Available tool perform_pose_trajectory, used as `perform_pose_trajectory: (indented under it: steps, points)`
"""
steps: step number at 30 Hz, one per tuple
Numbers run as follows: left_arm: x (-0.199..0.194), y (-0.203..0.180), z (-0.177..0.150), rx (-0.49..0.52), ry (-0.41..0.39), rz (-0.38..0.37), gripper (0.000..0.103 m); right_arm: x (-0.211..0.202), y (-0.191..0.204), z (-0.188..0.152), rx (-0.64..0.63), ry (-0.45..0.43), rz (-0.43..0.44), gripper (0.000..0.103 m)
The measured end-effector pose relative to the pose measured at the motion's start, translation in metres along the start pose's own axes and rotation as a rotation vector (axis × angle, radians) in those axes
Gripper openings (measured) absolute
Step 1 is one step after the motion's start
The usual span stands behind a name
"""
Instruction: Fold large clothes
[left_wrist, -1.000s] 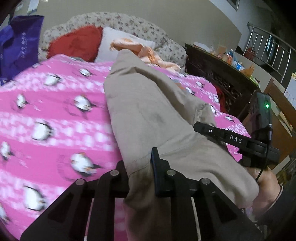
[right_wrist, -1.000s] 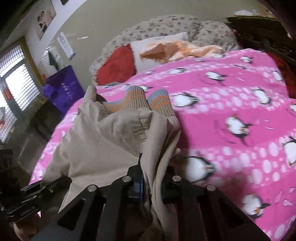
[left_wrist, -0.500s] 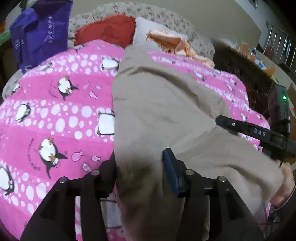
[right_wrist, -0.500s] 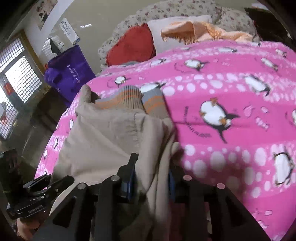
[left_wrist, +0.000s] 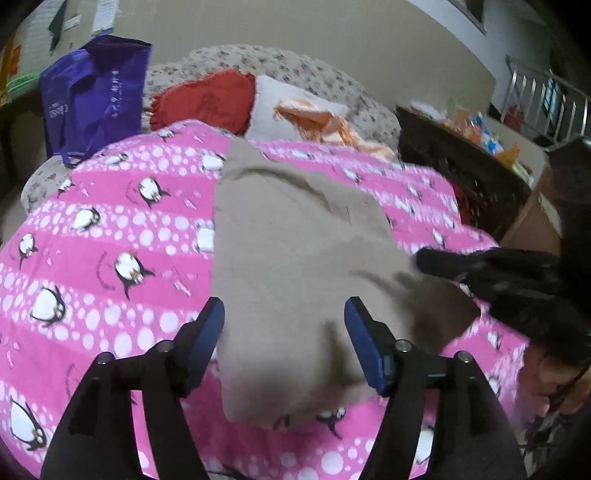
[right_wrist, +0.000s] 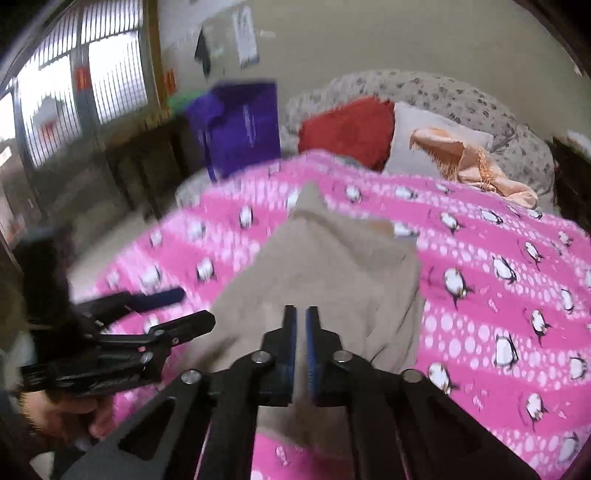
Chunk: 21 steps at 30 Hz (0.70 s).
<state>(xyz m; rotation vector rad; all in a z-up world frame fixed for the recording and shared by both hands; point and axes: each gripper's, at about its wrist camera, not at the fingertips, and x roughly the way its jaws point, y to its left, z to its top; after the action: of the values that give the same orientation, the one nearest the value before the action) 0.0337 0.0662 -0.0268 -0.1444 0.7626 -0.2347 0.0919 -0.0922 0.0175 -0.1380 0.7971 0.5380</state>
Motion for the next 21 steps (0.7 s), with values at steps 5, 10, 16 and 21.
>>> perform_pose_trajectory:
  steps: [5, 10, 16, 21]
  points:
    - [0.040, 0.007, -0.034, -0.049, 0.163, -0.021, 0.069, 0.048, -0.041, -0.055, 0.111, 0.150, -0.067, 0.000]
    - [0.047, 0.011, -0.047, -0.089, 0.151, -0.037, 0.077, 0.049, -0.063, -0.094, 0.152, 0.049, -0.014, 0.000]
    - [0.005, 0.010, -0.047, -0.117, -0.005, -0.007, 0.075, 0.046, -0.068, -0.092, 0.171, 0.049, -0.012, 0.000]
    - [-0.004, -0.014, -0.019, -0.032, -0.075, -0.038, 0.075, 0.042, -0.060, -0.101, 0.169, 0.010, -0.034, 0.000]
